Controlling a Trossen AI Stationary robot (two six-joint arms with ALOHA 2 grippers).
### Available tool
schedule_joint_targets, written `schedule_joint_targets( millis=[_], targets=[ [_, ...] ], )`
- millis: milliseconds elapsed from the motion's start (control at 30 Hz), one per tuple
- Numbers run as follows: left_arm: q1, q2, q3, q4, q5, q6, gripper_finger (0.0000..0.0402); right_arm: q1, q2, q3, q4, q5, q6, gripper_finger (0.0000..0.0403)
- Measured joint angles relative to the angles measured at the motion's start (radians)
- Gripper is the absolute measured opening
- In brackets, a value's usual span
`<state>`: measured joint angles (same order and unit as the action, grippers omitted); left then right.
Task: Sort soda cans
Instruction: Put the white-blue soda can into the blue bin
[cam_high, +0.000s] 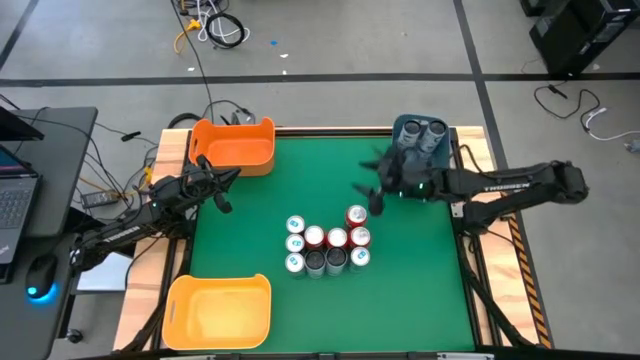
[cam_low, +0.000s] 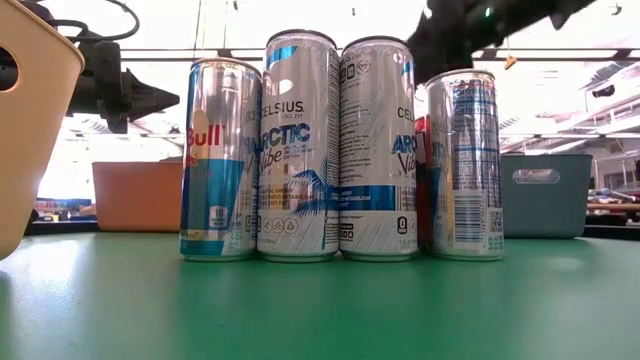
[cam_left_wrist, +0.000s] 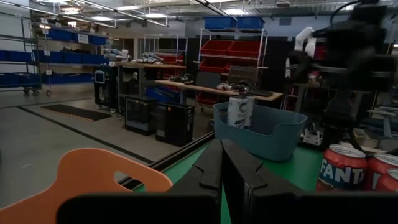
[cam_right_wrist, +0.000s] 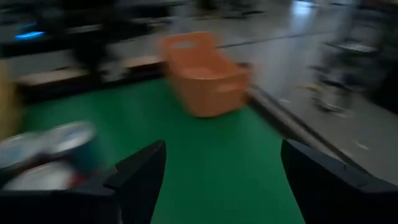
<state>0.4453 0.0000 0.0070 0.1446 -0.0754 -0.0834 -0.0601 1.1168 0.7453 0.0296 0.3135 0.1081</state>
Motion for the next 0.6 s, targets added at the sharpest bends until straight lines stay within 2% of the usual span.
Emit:
schedule_joint_targets(
  millis=[267,400,600],
  targets=[
    [0.0,0.0,0.0,0.0,0.0,0.0,0.0011,0.255,0.157,0.179,-0.193,-0.035,0.116,0.0322],
    [0.0,0.0,0.0,0.0,-0.001,0.0,0.0011,0.329,0.26,0.277,-0.268,-0.04,0.182,0.0338],
    [0.0,0.0,0.0,0.0,0.0,0.0,0.0011,0.395,0.426,0.455,-0.475,-0.073,0.264,0.0351]
  ],
)
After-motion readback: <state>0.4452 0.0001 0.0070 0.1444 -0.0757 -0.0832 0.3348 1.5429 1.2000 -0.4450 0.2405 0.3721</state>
